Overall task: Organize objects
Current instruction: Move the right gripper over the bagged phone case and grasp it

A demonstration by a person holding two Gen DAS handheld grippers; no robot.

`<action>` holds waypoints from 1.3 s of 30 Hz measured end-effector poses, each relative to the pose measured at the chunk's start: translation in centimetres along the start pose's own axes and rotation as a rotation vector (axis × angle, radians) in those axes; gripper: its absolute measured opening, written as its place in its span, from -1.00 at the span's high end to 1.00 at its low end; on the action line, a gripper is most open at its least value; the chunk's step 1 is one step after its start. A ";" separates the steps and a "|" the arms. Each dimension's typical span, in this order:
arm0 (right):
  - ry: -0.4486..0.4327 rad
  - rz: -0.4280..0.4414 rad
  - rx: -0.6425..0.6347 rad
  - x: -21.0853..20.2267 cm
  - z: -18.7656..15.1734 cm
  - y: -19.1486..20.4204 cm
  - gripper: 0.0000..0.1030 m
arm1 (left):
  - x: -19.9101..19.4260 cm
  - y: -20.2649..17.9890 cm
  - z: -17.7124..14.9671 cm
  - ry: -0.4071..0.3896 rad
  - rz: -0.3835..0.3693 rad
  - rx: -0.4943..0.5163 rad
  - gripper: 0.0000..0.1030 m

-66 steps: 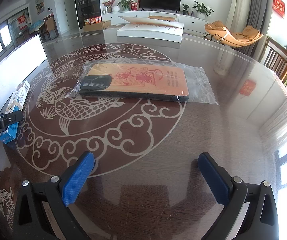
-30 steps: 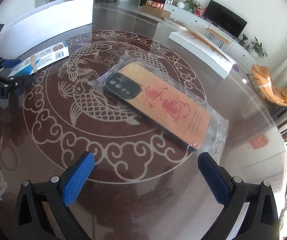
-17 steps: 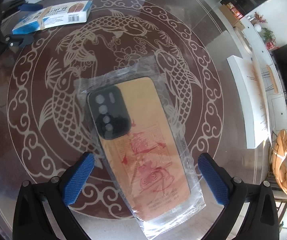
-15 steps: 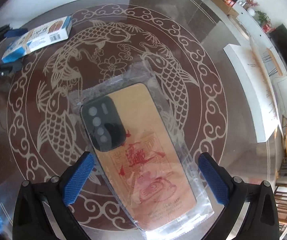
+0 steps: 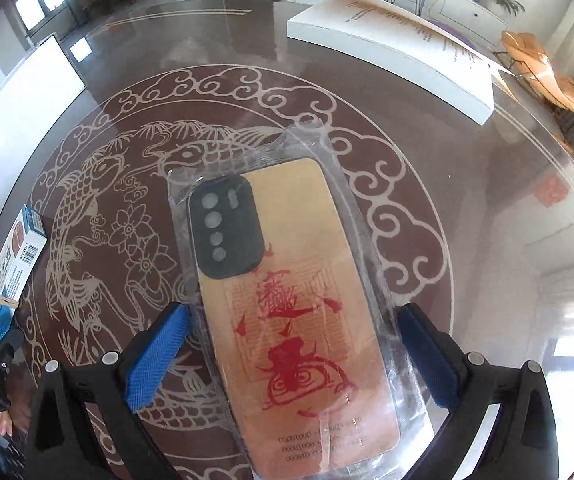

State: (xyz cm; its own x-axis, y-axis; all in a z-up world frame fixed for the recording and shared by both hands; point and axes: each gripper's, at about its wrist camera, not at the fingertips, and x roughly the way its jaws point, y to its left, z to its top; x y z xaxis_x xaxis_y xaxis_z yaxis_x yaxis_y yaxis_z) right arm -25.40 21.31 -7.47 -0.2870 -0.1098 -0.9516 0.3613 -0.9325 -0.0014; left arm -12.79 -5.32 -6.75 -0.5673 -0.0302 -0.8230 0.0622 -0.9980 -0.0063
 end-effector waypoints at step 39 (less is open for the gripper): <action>-0.087 -0.092 0.231 -0.6 2.3 4.0 -1.00 | 0.1 -0.1 -0.1 0.000 0.000 0.001 -1.00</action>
State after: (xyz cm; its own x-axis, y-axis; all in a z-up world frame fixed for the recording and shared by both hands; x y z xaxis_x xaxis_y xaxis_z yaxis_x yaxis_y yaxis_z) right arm -25.84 16.84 -6.14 -0.3879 -0.0412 -0.9208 0.1214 -0.9926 -0.0067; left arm -12.79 -5.21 -6.93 -0.5676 -0.0298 -0.8228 0.0616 -0.9981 -0.0063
